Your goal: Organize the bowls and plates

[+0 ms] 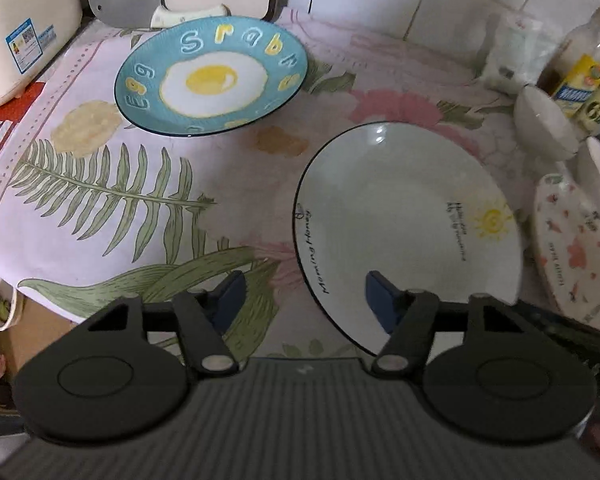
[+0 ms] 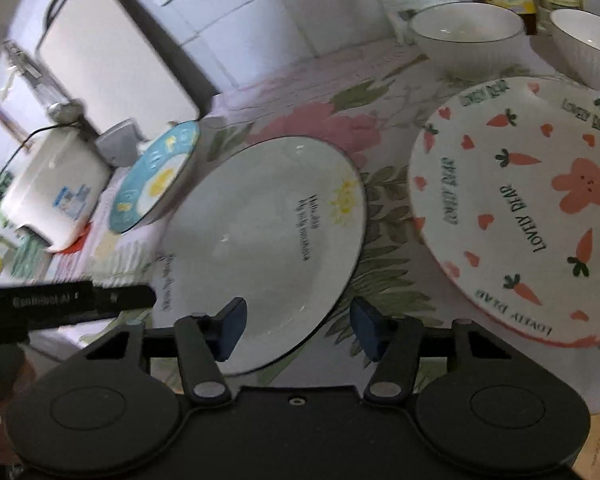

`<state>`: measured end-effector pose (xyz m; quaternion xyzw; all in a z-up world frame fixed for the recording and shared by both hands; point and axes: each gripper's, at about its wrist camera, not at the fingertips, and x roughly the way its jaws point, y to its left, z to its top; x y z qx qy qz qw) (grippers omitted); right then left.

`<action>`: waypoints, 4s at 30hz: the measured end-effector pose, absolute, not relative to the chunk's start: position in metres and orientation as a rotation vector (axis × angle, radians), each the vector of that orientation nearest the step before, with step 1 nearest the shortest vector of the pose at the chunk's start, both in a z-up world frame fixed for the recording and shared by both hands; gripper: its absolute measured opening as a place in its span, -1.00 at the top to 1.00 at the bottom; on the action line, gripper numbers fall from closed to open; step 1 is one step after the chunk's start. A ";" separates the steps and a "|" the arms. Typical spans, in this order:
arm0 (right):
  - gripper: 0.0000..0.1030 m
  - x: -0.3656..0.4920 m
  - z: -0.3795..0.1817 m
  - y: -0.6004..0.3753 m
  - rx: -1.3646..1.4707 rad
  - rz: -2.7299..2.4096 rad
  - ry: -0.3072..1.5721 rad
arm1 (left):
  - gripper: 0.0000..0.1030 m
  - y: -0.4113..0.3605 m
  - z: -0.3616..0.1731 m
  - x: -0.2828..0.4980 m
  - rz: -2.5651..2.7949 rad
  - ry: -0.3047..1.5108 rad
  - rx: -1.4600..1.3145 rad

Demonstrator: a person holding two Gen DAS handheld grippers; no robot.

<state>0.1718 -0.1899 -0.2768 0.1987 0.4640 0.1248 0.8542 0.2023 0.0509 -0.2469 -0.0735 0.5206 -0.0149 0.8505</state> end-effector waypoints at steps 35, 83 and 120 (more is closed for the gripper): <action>0.57 0.223 -0.234 -0.204 0.354 0.308 0.927 | 0.56 0.036 -0.219 0.253 -0.030 1.063 -0.177; -0.05 0.367 -0.242 -0.227 0.200 0.258 1.011 | 0.26 -0.002 -0.231 0.366 -0.026 1.160 -0.146; -0.33 0.152 -0.149 -0.302 0.336 0.180 0.995 | -0.27 -0.092 -0.133 0.225 -0.488 1.260 0.240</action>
